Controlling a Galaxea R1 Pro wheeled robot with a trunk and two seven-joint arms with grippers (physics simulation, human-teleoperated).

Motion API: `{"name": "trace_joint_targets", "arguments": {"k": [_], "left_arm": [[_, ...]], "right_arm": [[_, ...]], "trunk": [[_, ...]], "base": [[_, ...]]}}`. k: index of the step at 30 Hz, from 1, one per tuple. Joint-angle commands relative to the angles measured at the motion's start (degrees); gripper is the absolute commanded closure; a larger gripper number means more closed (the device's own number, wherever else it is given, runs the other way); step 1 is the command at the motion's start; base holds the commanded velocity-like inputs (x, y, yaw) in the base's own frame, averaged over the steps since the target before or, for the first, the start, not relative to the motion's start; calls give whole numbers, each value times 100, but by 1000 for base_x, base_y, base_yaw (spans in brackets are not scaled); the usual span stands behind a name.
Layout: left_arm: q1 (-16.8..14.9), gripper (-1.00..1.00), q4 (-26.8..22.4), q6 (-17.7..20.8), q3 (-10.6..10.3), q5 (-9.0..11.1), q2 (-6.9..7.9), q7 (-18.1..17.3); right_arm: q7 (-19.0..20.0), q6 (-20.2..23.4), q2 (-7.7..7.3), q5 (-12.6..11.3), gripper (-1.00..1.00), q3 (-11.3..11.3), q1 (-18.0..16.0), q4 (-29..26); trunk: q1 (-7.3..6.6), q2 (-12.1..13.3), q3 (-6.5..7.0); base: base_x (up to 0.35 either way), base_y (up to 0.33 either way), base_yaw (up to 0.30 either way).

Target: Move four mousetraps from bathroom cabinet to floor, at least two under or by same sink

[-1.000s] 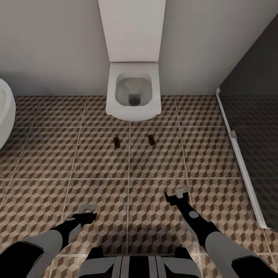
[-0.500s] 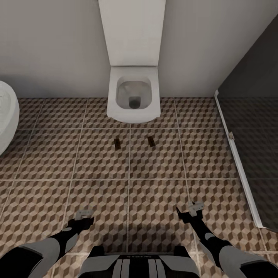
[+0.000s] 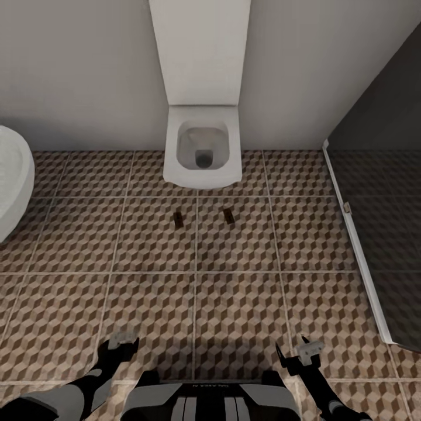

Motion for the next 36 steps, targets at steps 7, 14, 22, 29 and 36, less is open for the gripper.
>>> {"name": "trace_joint_targets", "arguments": {"k": [7, 14, 22, 29, 36], "left_arm": [[177, -100, 29, -970, -49, 43, 13, 15], [410, -100, 38, -1212, -49, 43, 44, 22], [570, -100, 39, -1259, -49, 43, 58, 16], [616, -100, 39, -1260, -49, 43, 56, 15], [624, -100, 39, -1257, -49, 43, 51, 15]], "right_arm": [[-3, -218, 4, 8, -100, -20, 199, 7], [-9, -480, 11, -17, -100, -23, 377, 9], [-29, -810, -14, -302, -100, -31, 440, 9], [-28, -950, -102, -573, -100, -32, 537, 9], [-28, -965, -144, -613, -100, -32, 556, 9]], "trunk": [[-154, 281, 124], [-308, 561, 250], [-484, 882, 394], [-638, 1163, 519], [-791, 1444, 645]], "base": [[0, 0, 0], [0, 0, 0], [0, 0, 0], [0, 0, 0], [0, 0, 0]]}}
